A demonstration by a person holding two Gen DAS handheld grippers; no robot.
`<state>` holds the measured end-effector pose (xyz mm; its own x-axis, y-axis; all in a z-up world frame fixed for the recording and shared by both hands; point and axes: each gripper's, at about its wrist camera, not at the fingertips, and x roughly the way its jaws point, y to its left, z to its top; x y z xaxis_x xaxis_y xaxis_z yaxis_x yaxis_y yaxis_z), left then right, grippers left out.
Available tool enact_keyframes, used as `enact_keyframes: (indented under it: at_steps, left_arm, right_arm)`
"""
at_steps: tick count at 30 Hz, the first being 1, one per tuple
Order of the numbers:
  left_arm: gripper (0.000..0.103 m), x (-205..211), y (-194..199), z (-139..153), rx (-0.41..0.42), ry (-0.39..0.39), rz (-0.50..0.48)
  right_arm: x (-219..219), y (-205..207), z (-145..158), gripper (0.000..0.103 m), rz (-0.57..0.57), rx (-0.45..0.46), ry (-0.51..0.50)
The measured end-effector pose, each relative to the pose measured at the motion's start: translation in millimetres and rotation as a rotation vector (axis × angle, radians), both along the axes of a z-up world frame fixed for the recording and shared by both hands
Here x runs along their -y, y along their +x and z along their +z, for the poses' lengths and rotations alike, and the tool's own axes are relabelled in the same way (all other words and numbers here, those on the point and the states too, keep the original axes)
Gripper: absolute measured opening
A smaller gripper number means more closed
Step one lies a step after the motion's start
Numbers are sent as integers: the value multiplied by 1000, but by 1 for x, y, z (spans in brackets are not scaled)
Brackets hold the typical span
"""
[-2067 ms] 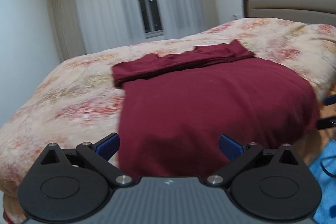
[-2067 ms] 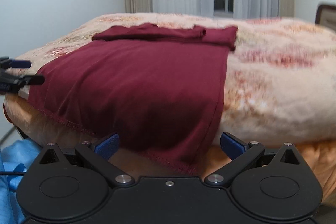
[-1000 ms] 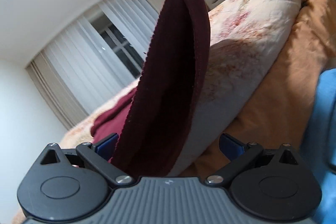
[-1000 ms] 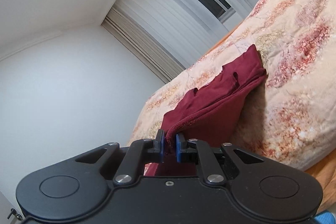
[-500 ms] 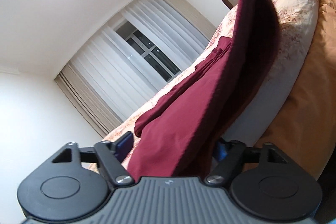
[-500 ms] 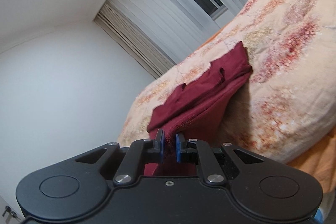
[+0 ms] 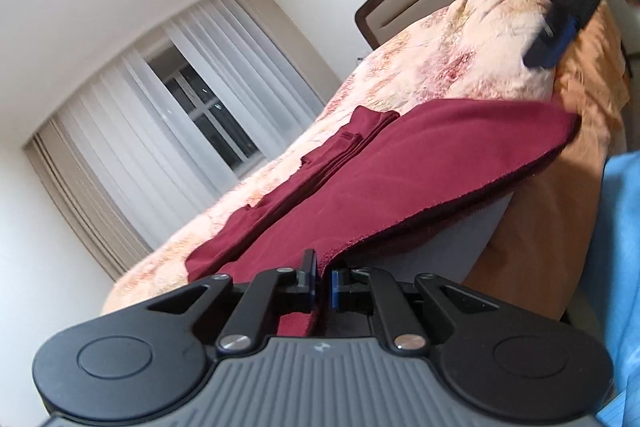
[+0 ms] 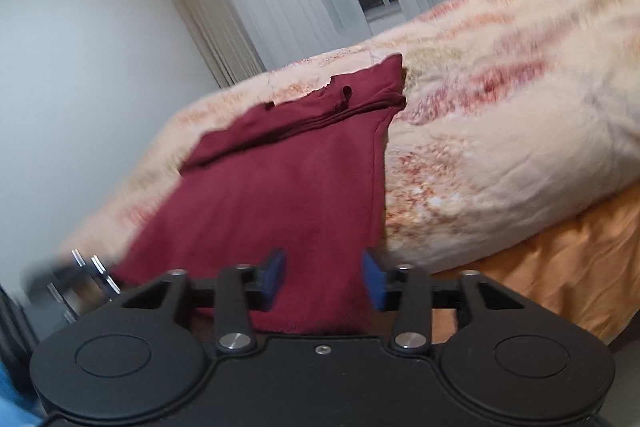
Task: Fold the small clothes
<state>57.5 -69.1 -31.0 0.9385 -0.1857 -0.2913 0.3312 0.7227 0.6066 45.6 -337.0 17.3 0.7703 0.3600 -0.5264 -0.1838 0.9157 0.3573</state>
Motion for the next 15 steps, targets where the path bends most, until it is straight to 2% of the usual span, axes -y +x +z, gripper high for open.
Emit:
enact_keyframes:
  at_steps: [3, 8, 13, 14, 15]
  left_arm:
    - [7, 1, 2, 14, -52, -31, -9]
    - [7, -8, 18, 36, -138, -107, -3]
    - [7, -7, 27, 39, -148, -124, 1]
    - [7, -7, 27, 39, -148, -125, 2]
    - [7, -6, 26, 38, -149, -127, 5]
  right_arm:
    - [-18, -8, -3, 64, 61, 81, -154]
    - [-54, -23, -8, 74, 240, 213, -306]
    - [-89, -29, -20, 73, 373, 287, -476]
    - [-95, -27, -24, 69, 380, 297, -515]
    - [-101, -26, -29, 59, 382, 305, -562]
